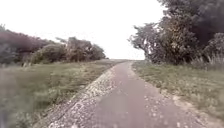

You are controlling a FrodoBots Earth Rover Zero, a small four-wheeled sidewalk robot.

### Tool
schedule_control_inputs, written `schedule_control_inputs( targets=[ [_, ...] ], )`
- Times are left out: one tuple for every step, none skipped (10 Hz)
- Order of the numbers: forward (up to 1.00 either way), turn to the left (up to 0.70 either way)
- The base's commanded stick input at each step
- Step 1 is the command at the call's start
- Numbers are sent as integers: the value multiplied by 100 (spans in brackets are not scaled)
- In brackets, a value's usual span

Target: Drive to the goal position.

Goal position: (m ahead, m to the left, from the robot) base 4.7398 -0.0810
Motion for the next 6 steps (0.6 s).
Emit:
schedule_control_inputs(
  targets=[
    [100, -1],
    [100, -1],
    [100, -1],
    [100, -1],
    [100, -1],
    [100, -1]
  ],
)
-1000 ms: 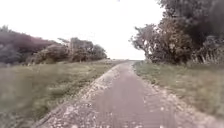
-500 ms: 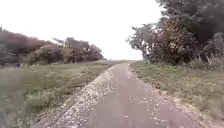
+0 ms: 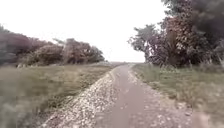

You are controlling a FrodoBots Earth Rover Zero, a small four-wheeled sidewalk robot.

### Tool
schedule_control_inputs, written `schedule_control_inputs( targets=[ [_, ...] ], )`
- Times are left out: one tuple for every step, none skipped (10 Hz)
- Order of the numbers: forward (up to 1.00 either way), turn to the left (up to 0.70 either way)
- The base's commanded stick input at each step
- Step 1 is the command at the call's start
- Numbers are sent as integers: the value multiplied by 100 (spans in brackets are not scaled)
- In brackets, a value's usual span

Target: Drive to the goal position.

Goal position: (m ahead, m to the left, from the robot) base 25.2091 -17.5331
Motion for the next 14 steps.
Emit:
schedule_control_inputs(
  targets=[
    [100, -1],
    [100, -1],
    [100, -1],
    [100, -1],
    [100, -1],
    [100, -1],
    [100, -1],
    [100, -1],
    [100, -1],
    [100, -1],
    [100, -1],
    [100, -1],
    [100, -1],
    [100, -1]
  ],
)
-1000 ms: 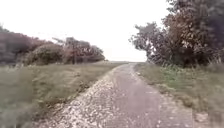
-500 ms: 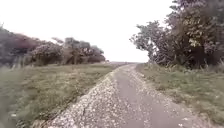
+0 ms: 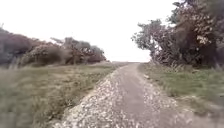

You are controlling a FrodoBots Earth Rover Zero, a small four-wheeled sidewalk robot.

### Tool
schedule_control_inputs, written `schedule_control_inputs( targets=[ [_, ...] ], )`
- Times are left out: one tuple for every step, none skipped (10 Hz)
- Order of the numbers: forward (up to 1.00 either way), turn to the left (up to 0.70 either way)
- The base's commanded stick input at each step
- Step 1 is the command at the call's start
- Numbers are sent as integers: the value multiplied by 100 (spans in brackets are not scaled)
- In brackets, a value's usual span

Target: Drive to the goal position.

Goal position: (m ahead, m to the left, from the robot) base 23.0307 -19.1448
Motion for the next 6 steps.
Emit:
schedule_control_inputs(
  targets=[
    [100, -1],
    [100, -1],
    [100, -12],
    [100, -29],
    [100, -37],
    [100, -41]
  ],
)
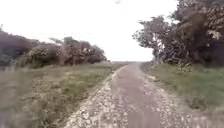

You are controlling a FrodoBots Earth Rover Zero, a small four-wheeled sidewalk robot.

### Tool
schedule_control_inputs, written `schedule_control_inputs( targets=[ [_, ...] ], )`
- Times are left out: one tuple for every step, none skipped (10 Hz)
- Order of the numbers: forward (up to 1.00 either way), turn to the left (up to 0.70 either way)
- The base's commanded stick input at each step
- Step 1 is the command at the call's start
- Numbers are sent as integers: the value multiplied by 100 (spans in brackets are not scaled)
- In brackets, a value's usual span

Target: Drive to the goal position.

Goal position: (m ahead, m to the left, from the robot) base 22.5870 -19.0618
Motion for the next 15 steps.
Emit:
schedule_control_inputs(
  targets=[
    [100, -41],
    [100, -14],
    [100, -1],
    [100, -1],
    [100, -1],
    [100, -5],
    [100, -13],
    [100, -30],
    [100, -37],
    [100, -27],
    [100, -1],
    [100, -1],
    [100, -1],
    [100, -1],
    [100, -1]
  ],
)
